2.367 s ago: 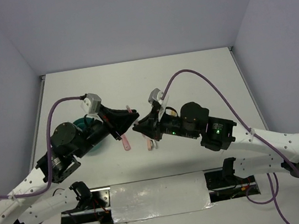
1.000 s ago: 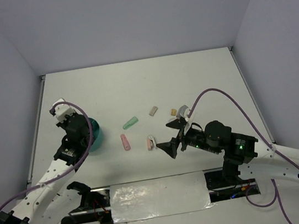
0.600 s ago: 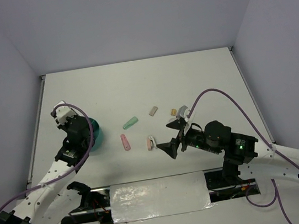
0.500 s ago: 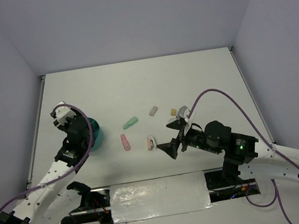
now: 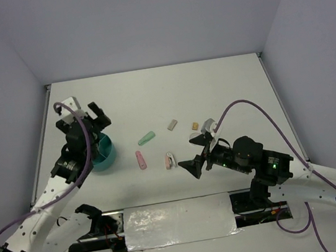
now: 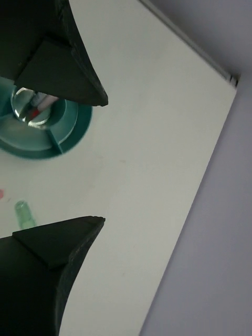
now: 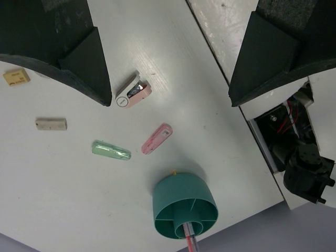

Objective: Sort the stationery into containers
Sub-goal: Place the pen in the storage box, then pick up the pen from the center of the board.

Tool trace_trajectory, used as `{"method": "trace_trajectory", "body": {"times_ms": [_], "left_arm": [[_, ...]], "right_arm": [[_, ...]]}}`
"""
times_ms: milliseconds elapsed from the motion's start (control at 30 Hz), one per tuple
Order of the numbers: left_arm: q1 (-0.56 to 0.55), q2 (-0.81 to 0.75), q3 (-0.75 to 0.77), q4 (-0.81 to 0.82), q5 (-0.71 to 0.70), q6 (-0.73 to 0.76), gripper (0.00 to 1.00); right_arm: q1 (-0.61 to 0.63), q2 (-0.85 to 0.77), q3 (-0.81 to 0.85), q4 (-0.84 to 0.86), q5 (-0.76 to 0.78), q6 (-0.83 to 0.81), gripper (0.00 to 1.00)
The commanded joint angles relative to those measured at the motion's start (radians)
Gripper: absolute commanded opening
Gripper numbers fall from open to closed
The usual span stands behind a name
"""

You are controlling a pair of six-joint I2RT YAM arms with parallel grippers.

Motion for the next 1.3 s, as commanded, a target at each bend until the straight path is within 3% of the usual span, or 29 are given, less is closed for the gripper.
{"method": "trace_trajectory", "body": {"times_ms": [0, 33, 167, 267, 767, 1133, 1267], "left_arm": [[-0.001, 0.122, 0.153, -0.103, 0.34, 0.033, 0.99], [-0.001, 0.151, 0.184, -0.173, 0.469, 0.062, 0.99], [-0.01, 0.26, 0.281, -0.267, 0.702, 0.111, 0.99], [-0.016, 0.346, 0.298, -0.297, 0.787, 0.146, 0.99], [-0.071, 0.766, 0.313, -0.168, 0.787, 0.292, 0.98], [-0.07, 0.894, 0.319, -0.11, 0.787, 0.331, 0.88], [-0.068, 0.921, 0.315, -0.113, 0.787, 0.335, 0.75]], "right_arm": [[-0.004, -0.01, 0.032, 0.004, 0.022, 0.015, 1.0], [-0.003, -0.013, 0.034, 0.003, 0.004, 0.017, 1.0], [-0.004, -0.044, 0.029, -0.008, -0.045, 0.018, 1.0], [-0.003, -0.064, 0.015, -0.01, -0.076, 0.02, 1.0], [-0.003, -0.047, -0.018, -0.001, -0.197, 0.014, 1.0], [-0.006, -0.03, -0.022, 0.012, -0.208, 0.0, 1.0], [-0.003, -0.022, -0.026, 0.015, -0.208, 0.0, 1.0]]}}
